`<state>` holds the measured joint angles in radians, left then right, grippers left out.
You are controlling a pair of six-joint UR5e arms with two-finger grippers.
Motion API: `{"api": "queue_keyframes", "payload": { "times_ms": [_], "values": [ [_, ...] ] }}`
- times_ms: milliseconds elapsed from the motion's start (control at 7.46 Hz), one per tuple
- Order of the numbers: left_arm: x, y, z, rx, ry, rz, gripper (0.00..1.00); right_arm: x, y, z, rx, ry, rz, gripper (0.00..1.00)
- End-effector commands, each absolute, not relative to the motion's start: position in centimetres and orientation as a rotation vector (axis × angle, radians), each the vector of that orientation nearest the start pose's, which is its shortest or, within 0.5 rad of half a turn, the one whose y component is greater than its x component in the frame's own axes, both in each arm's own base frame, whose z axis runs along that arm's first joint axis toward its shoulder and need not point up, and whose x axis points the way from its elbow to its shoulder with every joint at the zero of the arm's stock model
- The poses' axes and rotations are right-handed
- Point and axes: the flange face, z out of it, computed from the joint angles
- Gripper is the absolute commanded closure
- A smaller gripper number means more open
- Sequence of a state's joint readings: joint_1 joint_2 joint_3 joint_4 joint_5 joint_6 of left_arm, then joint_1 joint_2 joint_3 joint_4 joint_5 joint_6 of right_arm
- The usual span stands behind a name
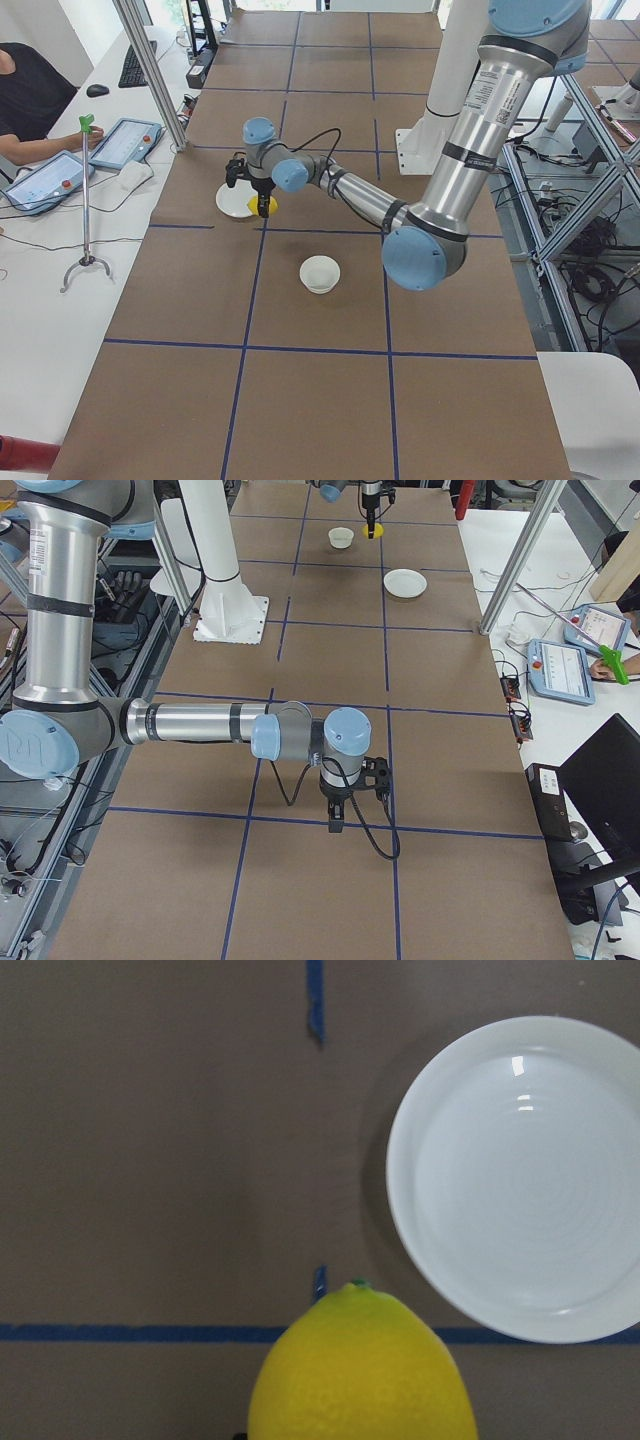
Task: Move lemon from plate to bowl
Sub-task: 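Lift the lemon with the left gripper and carry it toward the white bowl, then lower the lemon into the white bowl and open the left gripper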
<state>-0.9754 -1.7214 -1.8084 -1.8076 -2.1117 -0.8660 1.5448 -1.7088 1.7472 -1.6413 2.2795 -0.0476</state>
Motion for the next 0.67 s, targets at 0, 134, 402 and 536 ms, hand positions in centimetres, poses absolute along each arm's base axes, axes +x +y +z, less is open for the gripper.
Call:
{"api": "queue_keyframes", "payload": {
  "times_ms": [0,134,402,536],
  "values": [
    [20.5,-45.3,51.0,0.155,0.754,-0.104,1.0,5.7,-43.2,64.7,-0.023,-0.709,-0.059,0.0],
    [19.6,-44.0,52.9,0.166,0.761,-0.111,1.0,5.7,-43.2,64.7,-0.023,-0.709,-0.059,0.0],
    [21.5,-42.2,55.1,0.155,0.728,-0.124,1.0,5.7,-43.2,64.7,-0.023,-0.709,-0.059,0.0],
    [23.2,-41.3,55.1,0.128,0.737,-0.127,1.0,5.7,-43.2,64.7,-0.023,-0.709,-0.059,0.0]
  ]
}}
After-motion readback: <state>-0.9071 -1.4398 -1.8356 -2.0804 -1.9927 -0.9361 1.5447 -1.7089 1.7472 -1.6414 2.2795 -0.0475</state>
